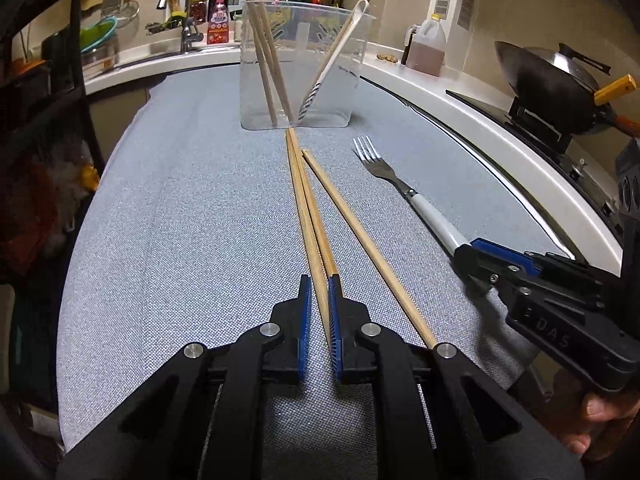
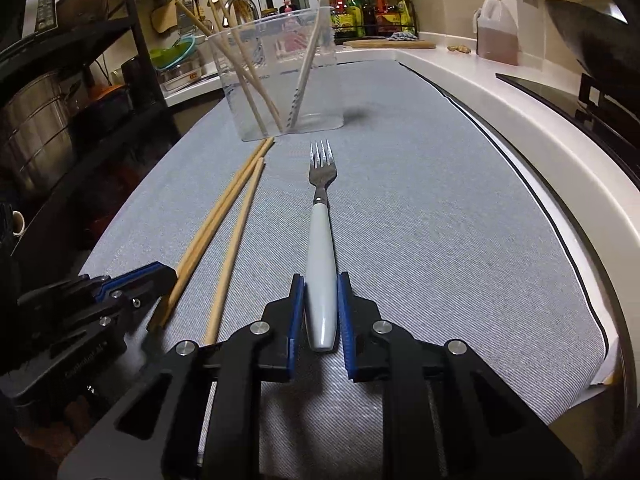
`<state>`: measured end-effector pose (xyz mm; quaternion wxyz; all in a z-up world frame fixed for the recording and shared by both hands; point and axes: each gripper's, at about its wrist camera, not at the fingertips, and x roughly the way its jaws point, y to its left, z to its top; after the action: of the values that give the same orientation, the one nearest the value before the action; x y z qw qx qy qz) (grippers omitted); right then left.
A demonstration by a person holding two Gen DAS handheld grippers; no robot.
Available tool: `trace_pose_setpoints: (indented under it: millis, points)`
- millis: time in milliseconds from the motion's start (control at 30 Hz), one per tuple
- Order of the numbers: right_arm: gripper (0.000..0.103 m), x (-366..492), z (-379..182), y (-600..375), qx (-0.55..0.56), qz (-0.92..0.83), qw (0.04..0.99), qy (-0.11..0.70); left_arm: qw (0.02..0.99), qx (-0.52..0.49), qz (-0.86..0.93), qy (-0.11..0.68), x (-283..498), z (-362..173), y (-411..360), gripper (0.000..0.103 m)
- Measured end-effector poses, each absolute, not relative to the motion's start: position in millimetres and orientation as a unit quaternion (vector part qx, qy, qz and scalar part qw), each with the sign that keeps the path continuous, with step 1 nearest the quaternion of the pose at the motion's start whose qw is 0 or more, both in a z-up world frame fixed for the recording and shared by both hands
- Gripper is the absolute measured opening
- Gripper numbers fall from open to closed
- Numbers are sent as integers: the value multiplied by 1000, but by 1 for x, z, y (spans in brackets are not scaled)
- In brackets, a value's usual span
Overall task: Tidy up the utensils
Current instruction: 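Close the right tool on the white-handled fork while the left tool grasps a chopstick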
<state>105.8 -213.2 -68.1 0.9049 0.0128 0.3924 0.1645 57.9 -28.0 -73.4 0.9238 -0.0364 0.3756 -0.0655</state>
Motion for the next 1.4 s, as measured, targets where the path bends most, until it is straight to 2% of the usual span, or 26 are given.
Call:
trace_pose_setpoints:
  millis: [100, 167, 400, 500, 1400]
  points:
    - [18, 103, -70, -219, 17, 165, 905, 391, 925, -29, -64, 374, 57, -73, -29, 9]
    - [19, 103, -70, -221, 24, 168, 904, 392, 926, -22, -48, 373, 56, -72, -26, 4]
    - [20, 105, -72, -223, 34, 174, 905, 387, 929, -14, 0, 370, 47, -71, -15, 4]
    - [20, 104, -73, -222, 35, 173, 905, 386, 928, -8, -4, 372, 51, -74, -17, 10]
    - [20, 101, -72, -217, 19, 167, 908, 383, 930, -4, -6, 368, 52, -74, -20, 9]
